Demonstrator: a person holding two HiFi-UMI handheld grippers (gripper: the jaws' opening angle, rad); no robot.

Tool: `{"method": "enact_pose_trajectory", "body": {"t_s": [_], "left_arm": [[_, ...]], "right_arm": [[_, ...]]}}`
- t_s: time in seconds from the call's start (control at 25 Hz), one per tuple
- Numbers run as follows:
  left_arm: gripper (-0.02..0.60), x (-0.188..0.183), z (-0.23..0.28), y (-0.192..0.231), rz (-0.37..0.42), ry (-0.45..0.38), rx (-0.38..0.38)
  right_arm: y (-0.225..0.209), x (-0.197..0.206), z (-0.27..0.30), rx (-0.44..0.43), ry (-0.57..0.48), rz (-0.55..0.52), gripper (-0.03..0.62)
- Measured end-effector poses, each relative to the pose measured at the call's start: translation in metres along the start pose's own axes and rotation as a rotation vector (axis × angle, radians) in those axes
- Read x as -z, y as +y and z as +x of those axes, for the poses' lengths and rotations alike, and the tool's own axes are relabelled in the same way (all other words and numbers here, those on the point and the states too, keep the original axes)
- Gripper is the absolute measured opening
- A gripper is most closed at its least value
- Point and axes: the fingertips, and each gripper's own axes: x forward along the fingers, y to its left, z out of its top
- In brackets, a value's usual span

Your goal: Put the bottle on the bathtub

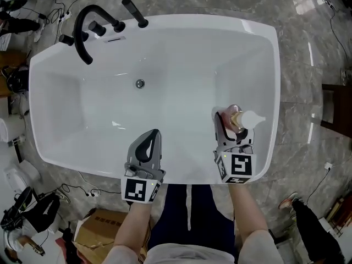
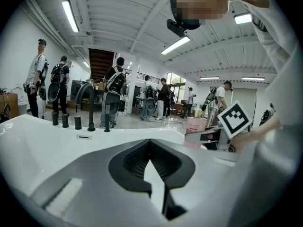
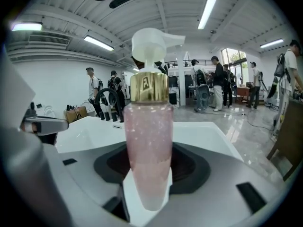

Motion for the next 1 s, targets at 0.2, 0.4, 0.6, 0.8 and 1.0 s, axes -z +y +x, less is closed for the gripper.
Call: {"method": "enact_pose_trajectory", "body": {"t_s": [0.2,0.4,0.6,0.8,1.0], "left_arm": [[0.008,0.009,0.005,0.001,-0.002,0.019,-0.001],[0.008,0.013,0.006,0.005,-0.017,0.022,-0.023],[0.008,0.012,0.000,0.000,-0.022,0.023,-0.039],[0.008,0.018,-0.006,0.001,-0.038,0.026,-0.058],[0.008,0.029,-0.006,-0.002,-0.086,0.050,-0.075]], "right_arm": [[-0.018,-0.009,0.055,0.014,-0.024,-0.009,0.218],[-0.036,-0.031,0.112,0.014,-0.053,-0.044,0.218],[-0.057,-0.054,0.160,0.020,-0.066,-0.042,0.218],[-0.076,-0.070,0.214,0.053,-0.056,-0.039,0.218],[-0.099,-0.095,0.247,0.100,-0.091,-0.055,0.218]]}}
